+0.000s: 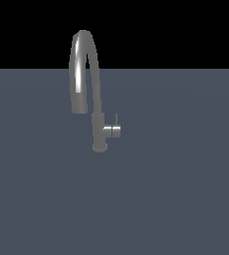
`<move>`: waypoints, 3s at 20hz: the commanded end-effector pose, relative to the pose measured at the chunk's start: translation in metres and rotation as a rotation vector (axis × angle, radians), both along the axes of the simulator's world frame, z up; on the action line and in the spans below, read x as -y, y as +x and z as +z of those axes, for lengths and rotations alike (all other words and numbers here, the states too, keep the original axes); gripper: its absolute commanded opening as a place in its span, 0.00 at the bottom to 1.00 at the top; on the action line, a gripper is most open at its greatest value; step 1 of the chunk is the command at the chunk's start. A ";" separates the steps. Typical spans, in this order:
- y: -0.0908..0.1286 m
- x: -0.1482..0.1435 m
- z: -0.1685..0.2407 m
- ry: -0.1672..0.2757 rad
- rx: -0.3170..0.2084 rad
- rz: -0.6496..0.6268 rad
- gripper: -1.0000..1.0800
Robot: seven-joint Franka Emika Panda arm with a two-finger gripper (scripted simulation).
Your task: Turn on the faucet by rotating a designated handle.
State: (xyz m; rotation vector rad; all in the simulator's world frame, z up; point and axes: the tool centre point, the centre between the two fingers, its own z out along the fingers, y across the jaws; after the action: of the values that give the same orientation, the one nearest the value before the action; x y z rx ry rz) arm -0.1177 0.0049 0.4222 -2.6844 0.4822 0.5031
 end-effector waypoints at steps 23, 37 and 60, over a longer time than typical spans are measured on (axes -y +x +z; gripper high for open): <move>0.116 0.022 -0.125 0.422 -0.431 -0.432 0.00; 0.155 0.023 -0.235 0.711 -0.727 -0.729 0.00; 0.161 0.012 -0.287 0.839 -0.858 -0.860 0.00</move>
State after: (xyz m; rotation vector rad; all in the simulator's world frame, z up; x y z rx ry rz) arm 0.0432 -0.0070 0.1356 -1.2007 1.2149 1.2026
